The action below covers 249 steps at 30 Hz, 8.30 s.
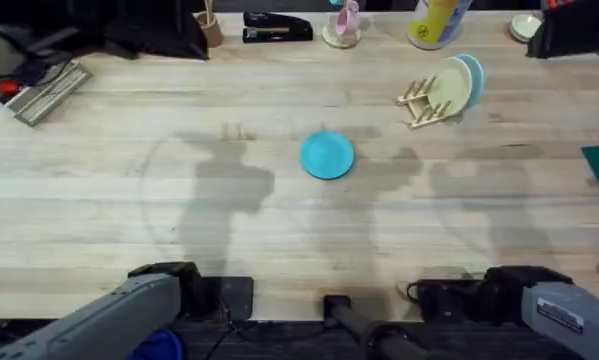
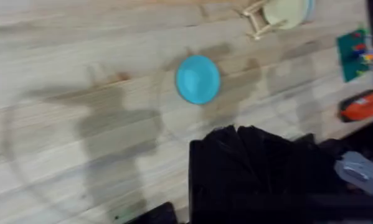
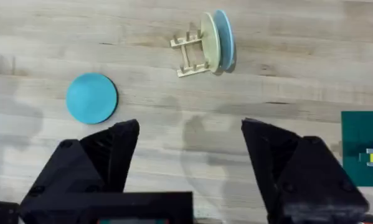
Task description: Pick up the plates from the table one by one and place each into a slot on the dish rack.
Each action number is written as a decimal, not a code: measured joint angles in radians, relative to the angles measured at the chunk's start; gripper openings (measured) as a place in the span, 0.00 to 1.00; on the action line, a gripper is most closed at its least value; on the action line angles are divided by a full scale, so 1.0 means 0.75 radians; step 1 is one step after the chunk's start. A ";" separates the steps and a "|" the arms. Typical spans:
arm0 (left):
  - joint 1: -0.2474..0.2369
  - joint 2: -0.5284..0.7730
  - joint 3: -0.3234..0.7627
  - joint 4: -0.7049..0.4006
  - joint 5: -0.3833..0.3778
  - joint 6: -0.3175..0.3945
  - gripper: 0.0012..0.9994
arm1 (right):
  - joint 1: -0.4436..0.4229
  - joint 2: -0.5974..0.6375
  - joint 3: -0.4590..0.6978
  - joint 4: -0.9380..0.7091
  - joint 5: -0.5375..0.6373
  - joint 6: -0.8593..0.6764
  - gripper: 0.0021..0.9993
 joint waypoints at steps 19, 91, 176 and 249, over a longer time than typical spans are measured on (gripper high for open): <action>0.157 0.060 -0.747 0.448 0.660 0.157 0.04 | 0.000 0.000 0.001 -0.001 0.000 0.000 0.99; -0.290 0.999 -0.836 1.076 0.760 0.028 0.04 | 0.000 0.000 0.001 -0.001 0.000 0.001 0.99; -0.288 1.009 -0.827 1.128 0.490 -0.090 0.04 | 0.000 0.000 0.001 -0.004 0.000 0.001 0.99; -0.288 1.013 -0.827 1.131 0.500 -0.091 0.04 | 0.526 0.759 -0.604 0.844 -0.370 0.689 0.99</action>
